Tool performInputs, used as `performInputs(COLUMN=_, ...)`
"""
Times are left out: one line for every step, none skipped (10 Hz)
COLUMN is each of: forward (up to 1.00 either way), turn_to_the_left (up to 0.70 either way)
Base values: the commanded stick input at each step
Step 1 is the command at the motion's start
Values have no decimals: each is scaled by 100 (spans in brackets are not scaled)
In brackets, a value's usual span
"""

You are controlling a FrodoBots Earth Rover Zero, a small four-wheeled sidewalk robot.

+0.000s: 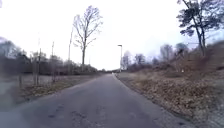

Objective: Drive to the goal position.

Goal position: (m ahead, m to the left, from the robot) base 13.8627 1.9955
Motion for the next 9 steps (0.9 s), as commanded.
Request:
performInputs(forward=50, turn_to_the_left=1)
performInputs(forward=50, turn_to_the_left=1)
performInputs(forward=50, turn_to_the_left=1)
performInputs(forward=50, turn_to_the_left=1)
performInputs(forward=50, turn_to_the_left=1)
performInputs(forward=50, turn_to_the_left=1)
performInputs(forward=50, turn_to_the_left=1)
performInputs(forward=50, turn_to_the_left=1)
performInputs(forward=50, turn_to_the_left=1)
